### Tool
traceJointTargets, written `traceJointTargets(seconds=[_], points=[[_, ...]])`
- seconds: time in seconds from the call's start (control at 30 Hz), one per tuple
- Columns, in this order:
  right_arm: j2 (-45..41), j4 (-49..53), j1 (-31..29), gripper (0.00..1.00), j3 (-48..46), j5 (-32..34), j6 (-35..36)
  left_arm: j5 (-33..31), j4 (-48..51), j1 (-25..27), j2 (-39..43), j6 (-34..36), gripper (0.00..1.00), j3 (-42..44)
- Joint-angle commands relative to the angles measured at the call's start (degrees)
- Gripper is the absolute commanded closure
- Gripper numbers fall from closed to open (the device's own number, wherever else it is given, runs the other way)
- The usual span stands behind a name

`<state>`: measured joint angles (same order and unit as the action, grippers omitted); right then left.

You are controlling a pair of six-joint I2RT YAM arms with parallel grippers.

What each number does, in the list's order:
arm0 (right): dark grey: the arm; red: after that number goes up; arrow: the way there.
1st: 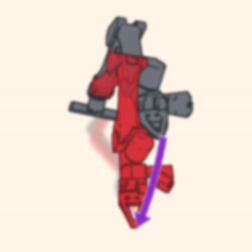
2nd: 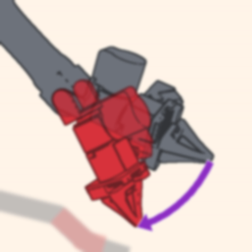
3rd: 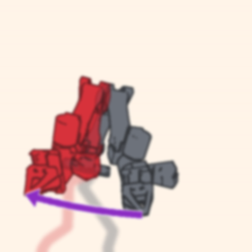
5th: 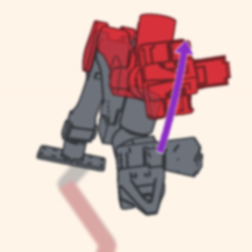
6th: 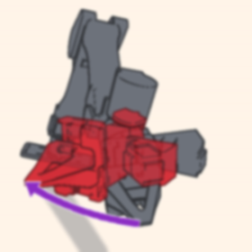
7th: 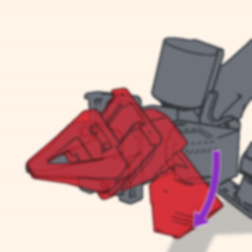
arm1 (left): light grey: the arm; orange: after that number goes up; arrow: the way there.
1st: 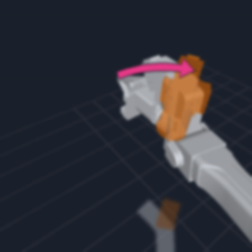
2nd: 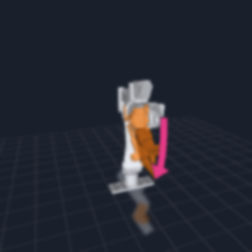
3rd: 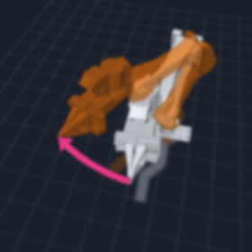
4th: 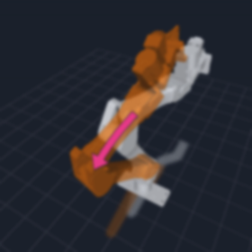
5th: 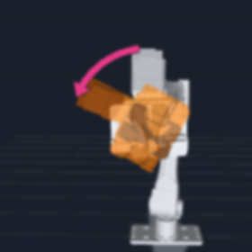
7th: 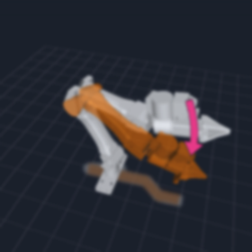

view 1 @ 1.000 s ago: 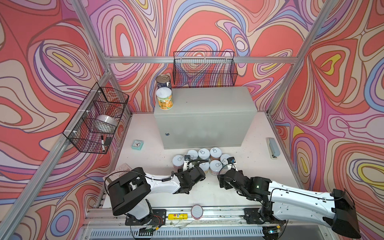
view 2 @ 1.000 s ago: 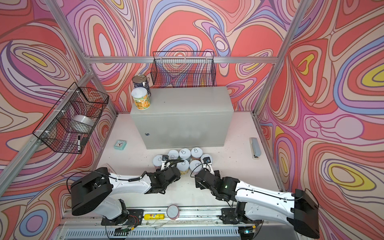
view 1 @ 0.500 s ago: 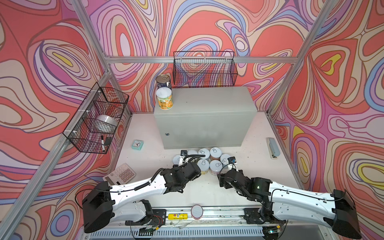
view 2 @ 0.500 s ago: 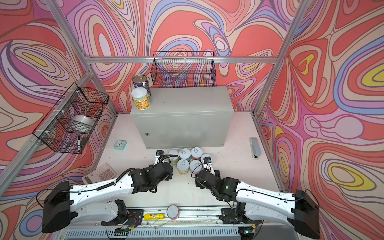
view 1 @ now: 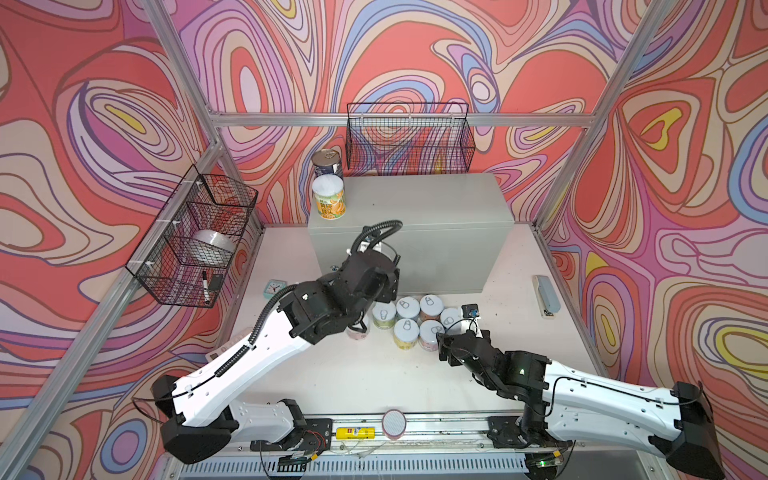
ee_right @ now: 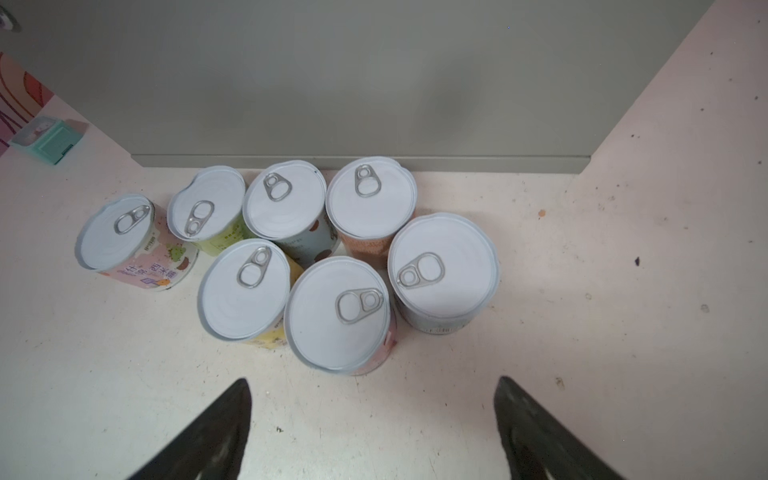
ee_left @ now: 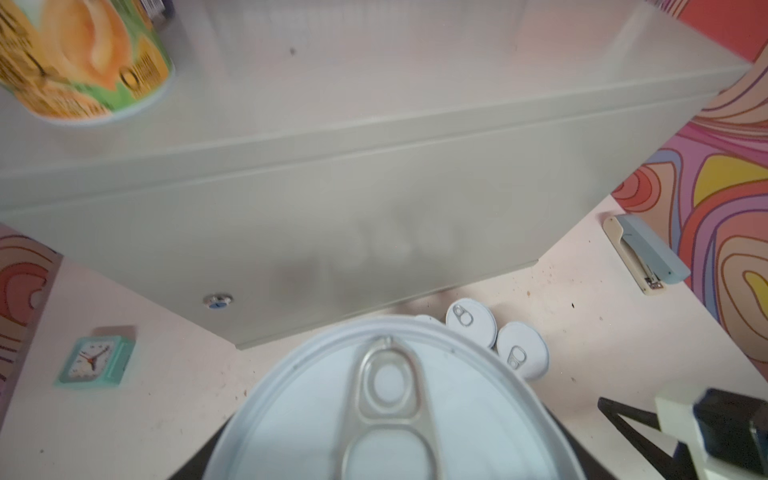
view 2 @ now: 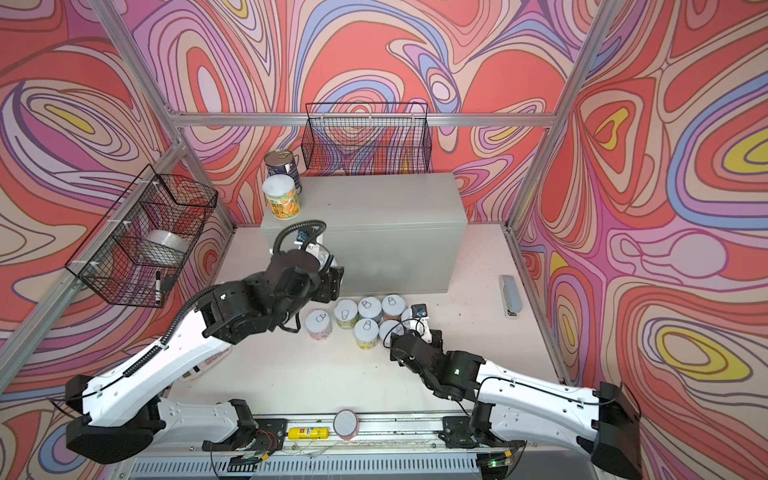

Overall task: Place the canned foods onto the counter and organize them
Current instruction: 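Lift the can with the left gripper toward the box top while the right rises, then lower the yellow pineapple-labelled can onto the grey box top with the left gripper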

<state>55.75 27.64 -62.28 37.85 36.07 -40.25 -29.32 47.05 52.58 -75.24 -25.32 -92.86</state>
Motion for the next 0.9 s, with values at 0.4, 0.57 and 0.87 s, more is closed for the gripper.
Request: traceJointTargets(seconds=[0.4, 0.57, 0.87], points=[[9.9, 8.99, 10.17, 0.04, 26.31, -7.53, 11.49, 8.66, 7.41, -13.18, -23.72, 13.22, 1.0, -35.97], [9.21, 8.08, 16.64, 0.04, 25.0, -11.21, 12.98, 10.52, 6.74, -15.2, -28.24, 13.51, 1.0, -40.91], [9.42, 7.49, 21.1, 0.04, 25.59, -13.82, 14.92, 14.08, 4.81, -19.2, -32.96, 11.99, 1.0, -44.01]])
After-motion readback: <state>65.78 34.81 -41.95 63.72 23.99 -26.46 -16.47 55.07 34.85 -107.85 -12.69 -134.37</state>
